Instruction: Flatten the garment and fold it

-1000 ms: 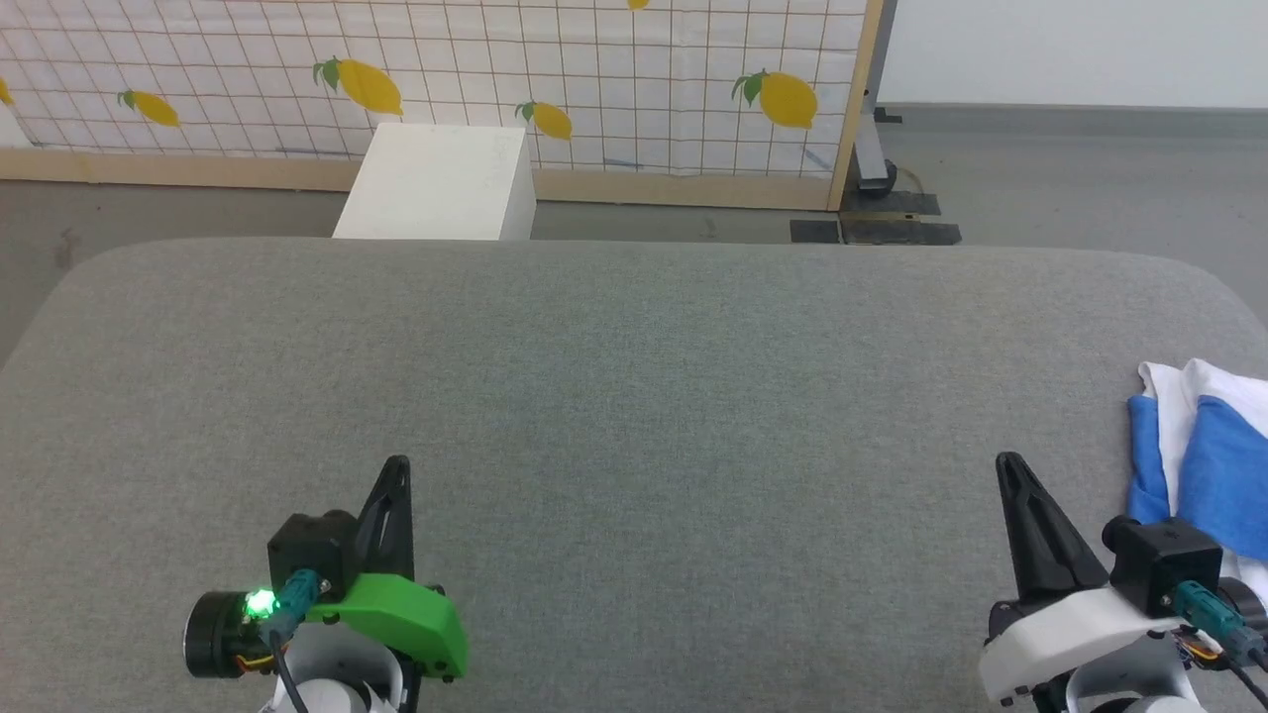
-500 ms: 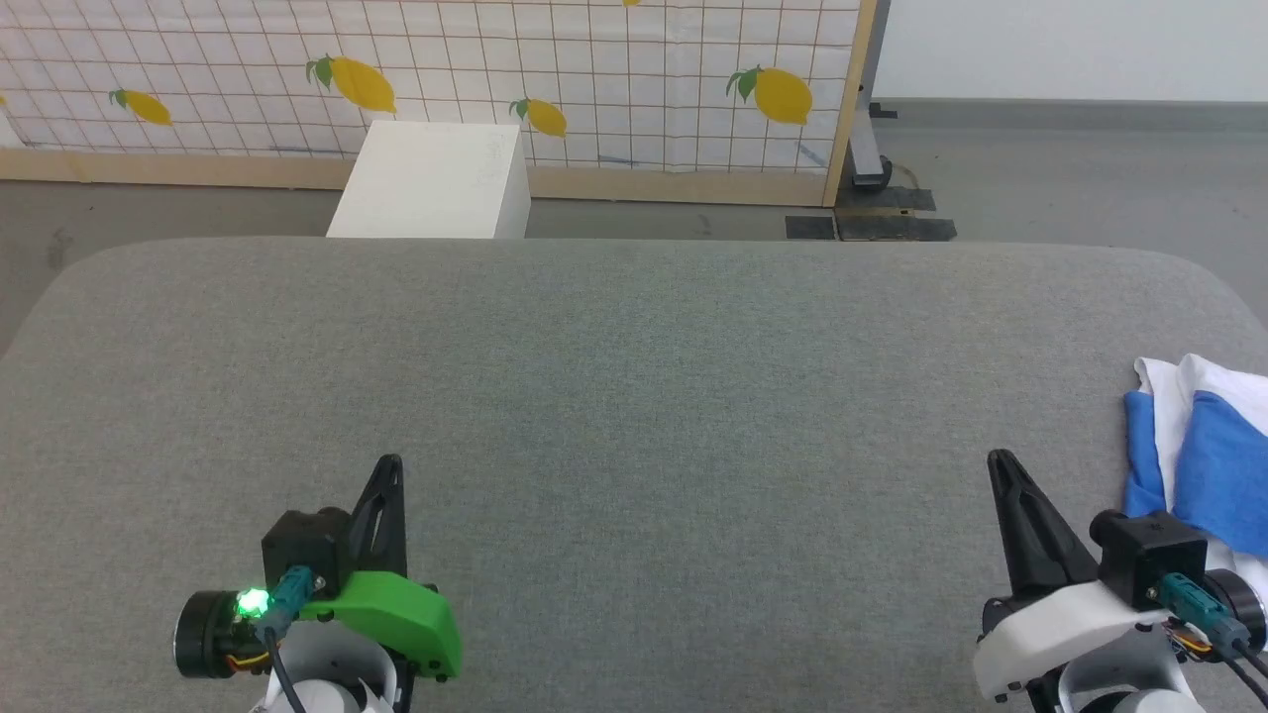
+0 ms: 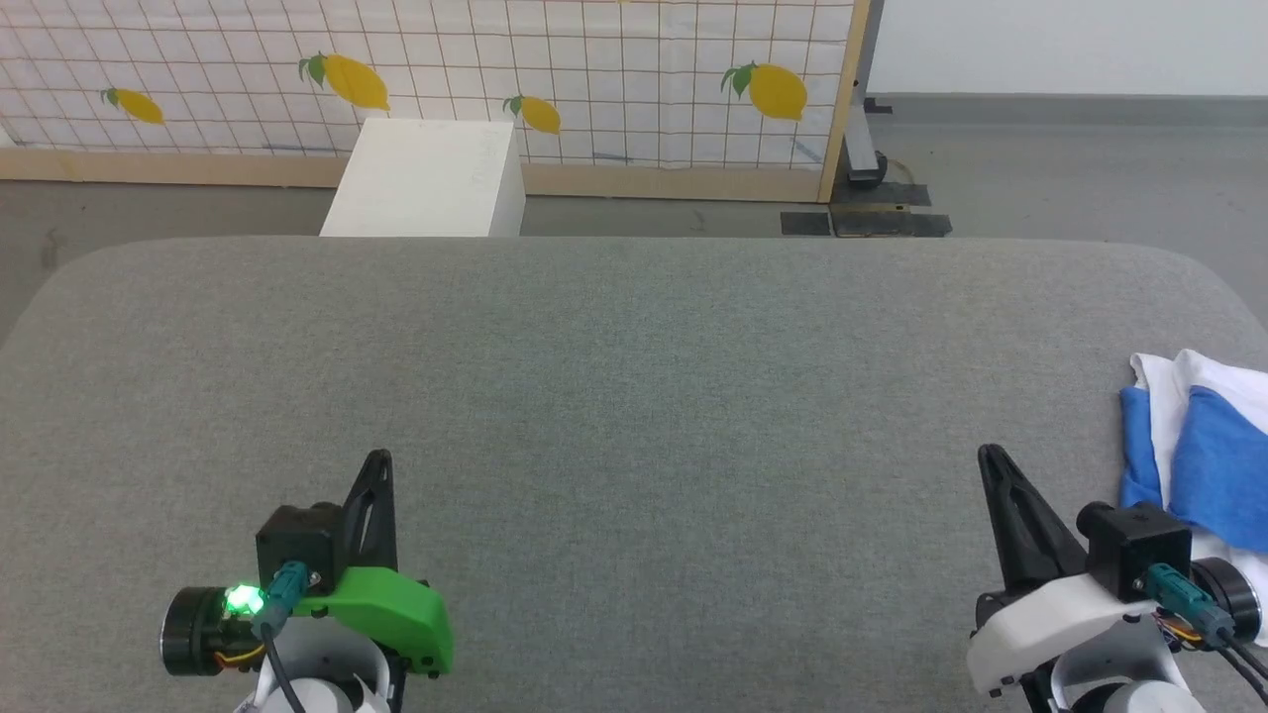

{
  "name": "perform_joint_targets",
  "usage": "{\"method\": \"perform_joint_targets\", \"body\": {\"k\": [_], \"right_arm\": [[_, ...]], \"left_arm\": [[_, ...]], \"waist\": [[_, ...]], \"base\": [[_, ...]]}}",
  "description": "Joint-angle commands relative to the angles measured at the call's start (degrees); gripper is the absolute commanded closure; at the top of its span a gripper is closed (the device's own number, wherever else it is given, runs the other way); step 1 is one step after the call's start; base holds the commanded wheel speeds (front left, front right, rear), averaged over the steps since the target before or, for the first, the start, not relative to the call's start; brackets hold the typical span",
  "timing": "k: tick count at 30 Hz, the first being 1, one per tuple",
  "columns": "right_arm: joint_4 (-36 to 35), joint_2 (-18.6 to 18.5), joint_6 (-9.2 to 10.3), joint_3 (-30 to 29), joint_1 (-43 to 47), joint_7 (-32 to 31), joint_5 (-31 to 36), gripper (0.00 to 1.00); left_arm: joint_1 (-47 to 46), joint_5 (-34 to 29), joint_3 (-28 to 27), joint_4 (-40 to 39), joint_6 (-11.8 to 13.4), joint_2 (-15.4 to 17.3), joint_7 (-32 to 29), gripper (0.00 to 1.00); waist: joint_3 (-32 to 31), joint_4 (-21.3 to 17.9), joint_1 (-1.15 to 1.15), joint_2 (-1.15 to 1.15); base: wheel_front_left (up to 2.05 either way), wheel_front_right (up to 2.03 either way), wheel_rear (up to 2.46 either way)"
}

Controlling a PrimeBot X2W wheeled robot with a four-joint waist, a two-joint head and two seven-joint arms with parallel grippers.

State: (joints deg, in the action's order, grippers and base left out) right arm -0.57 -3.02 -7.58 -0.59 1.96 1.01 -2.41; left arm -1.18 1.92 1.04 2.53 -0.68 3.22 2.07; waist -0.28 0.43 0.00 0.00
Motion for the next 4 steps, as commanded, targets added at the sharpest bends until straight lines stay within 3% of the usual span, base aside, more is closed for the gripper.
{"method": "perform_joint_targets", "body": {"k": [1,4], "right_arm": [[0.23,0.12,0.08,0.15,-1.17,-0.24,0.82,1.00],[0.30,0.12,0.08,0.23,-1.33,-0.39,1.13,1.00]], "left_arm": [[0.79,-0.50,-0.23,-0.61,0.45,-0.26,-0.36,1.00],[0.86,-0.78,-0.39,-0.98,0.50,-0.27,-0.69,1.00]], "waist": [[0.03,-0.04,0.00,0.00],[0.08,-0.12,0.00,0.00]], "base": [[0.00,0.00,0.00],[0.00,0.00,0.00]]}}
